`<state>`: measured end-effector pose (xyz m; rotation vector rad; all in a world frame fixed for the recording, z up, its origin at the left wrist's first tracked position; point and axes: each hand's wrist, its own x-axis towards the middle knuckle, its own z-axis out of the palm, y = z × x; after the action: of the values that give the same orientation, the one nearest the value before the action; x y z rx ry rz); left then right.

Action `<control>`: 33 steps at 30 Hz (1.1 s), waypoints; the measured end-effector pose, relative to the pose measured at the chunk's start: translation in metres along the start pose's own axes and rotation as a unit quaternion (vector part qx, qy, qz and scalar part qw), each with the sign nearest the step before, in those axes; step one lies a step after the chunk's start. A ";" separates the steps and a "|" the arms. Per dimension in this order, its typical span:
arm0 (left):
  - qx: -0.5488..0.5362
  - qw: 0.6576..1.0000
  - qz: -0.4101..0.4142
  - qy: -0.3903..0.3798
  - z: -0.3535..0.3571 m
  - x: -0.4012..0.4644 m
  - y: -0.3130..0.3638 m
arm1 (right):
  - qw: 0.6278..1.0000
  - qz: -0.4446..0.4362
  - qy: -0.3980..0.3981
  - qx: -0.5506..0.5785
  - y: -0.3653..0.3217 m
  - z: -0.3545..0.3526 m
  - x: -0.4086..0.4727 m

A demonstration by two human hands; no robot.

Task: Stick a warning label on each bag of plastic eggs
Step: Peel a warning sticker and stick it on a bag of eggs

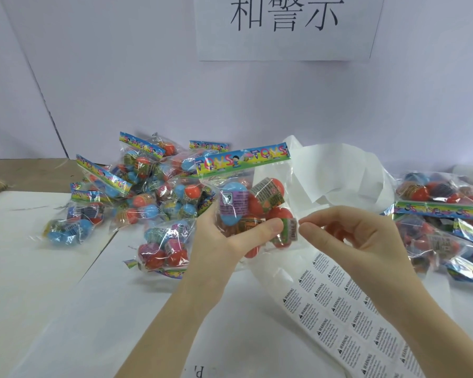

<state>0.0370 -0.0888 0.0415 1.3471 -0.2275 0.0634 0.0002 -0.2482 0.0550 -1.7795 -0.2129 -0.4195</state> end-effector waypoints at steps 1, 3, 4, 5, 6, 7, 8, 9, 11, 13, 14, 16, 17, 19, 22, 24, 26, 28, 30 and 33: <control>0.002 1.000 0.000 -0.002 0.000 0.000 0.000 | 1.000 0.003 -0.009 0.003 0.000 0.000 0.000; 0.011 1.000 0.007 -0.006 -0.001 0.000 0.000 | 1.000 0.006 -0.024 0.007 -0.001 -0.001 0.000; 0.016 1.000 0.013 -0.006 -0.001 0.000 0.001 | 1.000 0.006 -0.029 0.008 -0.001 -0.001 -0.001; 0.019 1.000 0.019 -0.006 -0.001 0.000 0.001 | 0.999 0.005 -0.030 0.008 -0.001 -0.001 -0.001; 0.019 1.000 0.024 -0.004 -0.001 -0.001 0.001 | 1.000 0.006 -0.026 0.010 -0.001 -0.001 -0.001; 0.019 0.999 0.029 -0.001 -0.001 -0.001 0.001 | 1.000 0.008 -0.019 0.013 -0.001 -0.002 0.000; 0.017 0.999 0.034 0.005 -0.001 -0.001 0.001 | 1.000 0.009 -0.012 0.015 0.000 -0.002 0.000; 0.016 0.999 0.040 0.010 -0.001 -0.001 0.001 | 1.000 0.006 -0.007 0.013 0.000 -0.002 0.000; 0.020 0.998 0.057 0.013 0.001 -0.002 0.002 | 1.000 -0.006 -0.002 -0.009 0.000 -0.002 0.000; 0.026 0.996 0.081 0.015 0.004 -0.004 0.004 | 0.997 -0.034 0.001 -0.065 0.002 0.000 -0.001; 0.027 0.995 0.092 0.015 0.005 -0.004 0.004 | 0.995 -0.046 0.001 -0.090 0.002 0.001 -0.002; 0.028 0.994 0.103 0.015 0.006 -0.006 0.005 | 0.993 -0.053 -0.001 -0.105 0.002 0.002 -0.002; 0.033 0.994 0.108 0.016 0.006 -0.006 0.005 | 0.993 -0.053 0.001 -0.107 0.002 0.003 -0.002; 0.046 0.992 0.112 0.019 0.006 -0.006 0.005 | 0.992 -0.055 0.010 -0.112 0.002 0.003 -0.002; 0.049 0.992 0.113 0.020 0.006 -0.006 0.005 | 0.992 -0.049 0.025 -0.111 0.001 0.002 -0.003; 0.047 0.992 0.114 0.016 0.007 -0.007 0.005 | 0.994 -0.033 0.023 -0.101 0.001 0.001 -0.002; 0.046 0.992 0.121 0.011 0.007 -0.007 0.006 | 0.997 -0.005 0.010 -0.076 0.000 0.000 -0.002; 0.047 0.990 0.129 0.005 0.007 -0.008 0.006 | 0.998 0.034 -0.005 -0.048 -0.001 -0.002 0.000; 0.047 0.990 0.135 0.005 0.008 -0.008 0.005 | 0.997 0.072 -0.022 -0.017 -0.001 -0.003 0.001; 0.044 0.990 0.137 0.005 0.009 -0.009 0.005 | 0.992 0.110 -0.050 0.024 -0.003 -0.004 0.002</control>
<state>0.0264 -0.0953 0.0459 1.3957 -0.4046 0.3139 0.0002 -0.2511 0.0588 -1.7567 -0.0944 -0.1659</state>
